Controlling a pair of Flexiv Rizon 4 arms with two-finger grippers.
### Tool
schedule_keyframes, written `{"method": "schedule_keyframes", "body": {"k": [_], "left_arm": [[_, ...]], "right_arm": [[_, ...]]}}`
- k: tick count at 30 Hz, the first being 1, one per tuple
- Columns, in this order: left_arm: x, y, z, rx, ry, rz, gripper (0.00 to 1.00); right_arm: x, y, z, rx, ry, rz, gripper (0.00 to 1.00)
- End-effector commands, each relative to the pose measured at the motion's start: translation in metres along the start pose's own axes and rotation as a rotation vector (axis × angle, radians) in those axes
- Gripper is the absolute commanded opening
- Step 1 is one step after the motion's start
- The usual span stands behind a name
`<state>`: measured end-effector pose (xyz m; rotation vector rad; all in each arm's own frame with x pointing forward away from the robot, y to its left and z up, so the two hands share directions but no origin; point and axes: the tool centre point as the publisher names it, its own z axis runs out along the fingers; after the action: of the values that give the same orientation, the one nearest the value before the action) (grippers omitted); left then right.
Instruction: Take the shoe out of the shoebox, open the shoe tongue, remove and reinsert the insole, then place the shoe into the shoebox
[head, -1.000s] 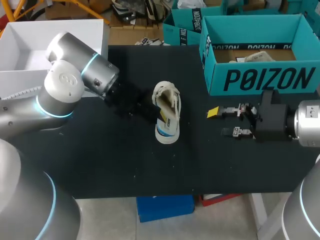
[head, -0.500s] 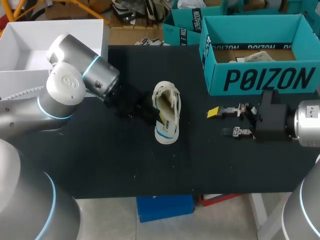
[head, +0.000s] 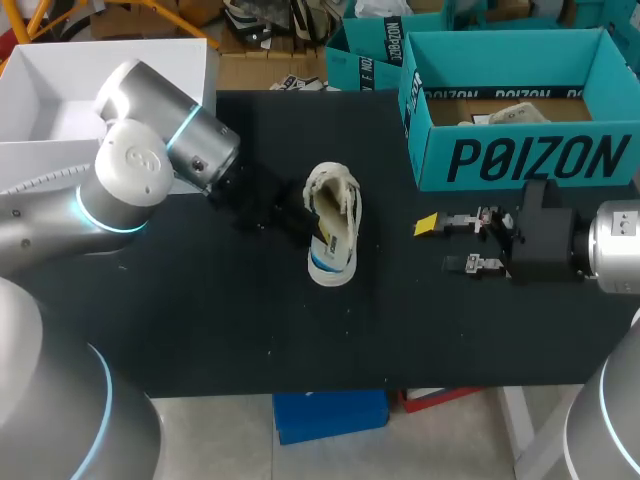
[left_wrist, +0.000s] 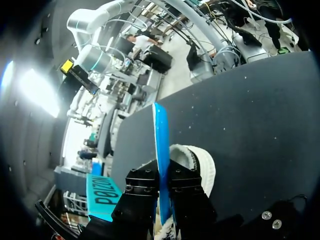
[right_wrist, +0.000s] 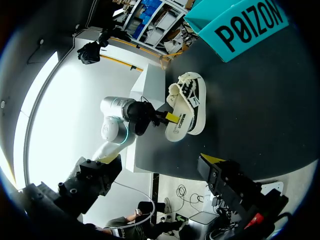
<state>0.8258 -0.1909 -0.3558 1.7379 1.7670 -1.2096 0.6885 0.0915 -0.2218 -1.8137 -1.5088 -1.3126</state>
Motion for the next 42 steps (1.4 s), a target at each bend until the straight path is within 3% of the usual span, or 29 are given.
{"method": "schedule_keyframes", "body": {"k": [1,16,18,19,20,21,22,23,30,32,35,37,42], "left_arm": [[0.005,0.003,0.003,-0.009,0.017,-0.005,0.0],[0.01,0.006,0.005,-0.01,0.029,-0.027,0.0],[0.008,0.003,0.003,-0.009,0.03,-0.025,0.35],[0.007,0.0,0.002,-0.008,0.03,-0.022,0.42],[0.006,-0.002,0.001,-0.004,0.033,-0.017,0.56],[0.006,-0.005,-0.001,0.0,0.039,-0.009,0.86],[0.006,-0.007,-0.003,0.004,0.046,0.0,0.93],[0.005,-0.009,-0.006,0.005,0.054,0.006,0.95],[0.004,-0.012,-0.038,-0.025,0.132,0.047,0.96],[0.004,-0.01,-0.044,-0.036,0.155,0.05,0.82],[0.004,-0.01,-0.048,-0.043,0.16,0.047,0.71],[0.005,-0.012,-0.044,-0.045,0.173,0.047,0.51],[0.007,-0.011,-0.028,-0.035,0.172,0.039,0.44]], "right_arm": [[0.0,0.0,0.0,0.0,-0.001,0.0,1.0],[0.0,0.0,0.0,0.0,-0.001,0.0,1.0],[0.0,0.0,0.0,0.0,-0.001,0.0,1.0],[0.0,0.0,0.0,0.0,-0.001,0.0,1.0],[0.0,0.0,0.0,0.0,-0.001,0.0,1.0],[0.0,0.0,0.0,0.0,-0.001,0.0,1.0],[0.0,0.0,0.0,0.0,-0.001,0.0,1.0],[0.0,0.0,0.0,0.0,-0.001,0.0,1.0],[0.0,0.0,0.0,0.0,-0.001,0.0,1.0],[0.0,0.0,0.0,0.0,-0.001,0.0,1.0],[0.0,0.0,0.0,0.0,-0.001,0.0,1.0],[0.0,0.0,0.0,0.0,-0.001,0.0,1.0],[0.0,0.0,0.0,0.0,-0.001,0.0,1.0]]}}
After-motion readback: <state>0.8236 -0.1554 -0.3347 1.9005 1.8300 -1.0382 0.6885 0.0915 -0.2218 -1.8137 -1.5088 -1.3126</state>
